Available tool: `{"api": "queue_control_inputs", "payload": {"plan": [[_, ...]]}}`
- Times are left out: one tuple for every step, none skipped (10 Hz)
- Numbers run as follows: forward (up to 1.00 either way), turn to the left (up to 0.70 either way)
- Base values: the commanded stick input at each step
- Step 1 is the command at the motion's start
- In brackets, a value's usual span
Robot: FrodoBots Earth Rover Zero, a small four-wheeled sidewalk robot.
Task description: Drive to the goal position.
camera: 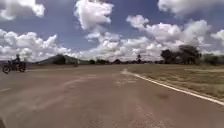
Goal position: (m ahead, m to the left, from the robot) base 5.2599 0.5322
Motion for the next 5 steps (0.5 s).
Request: {"api": "queue_control_inputs", "payload": {"plan": [[1.0, 0.0], [1.0, 0.0], [1.0, 0.0], [1.0, 0.0], [1.0, 0.0]]}}
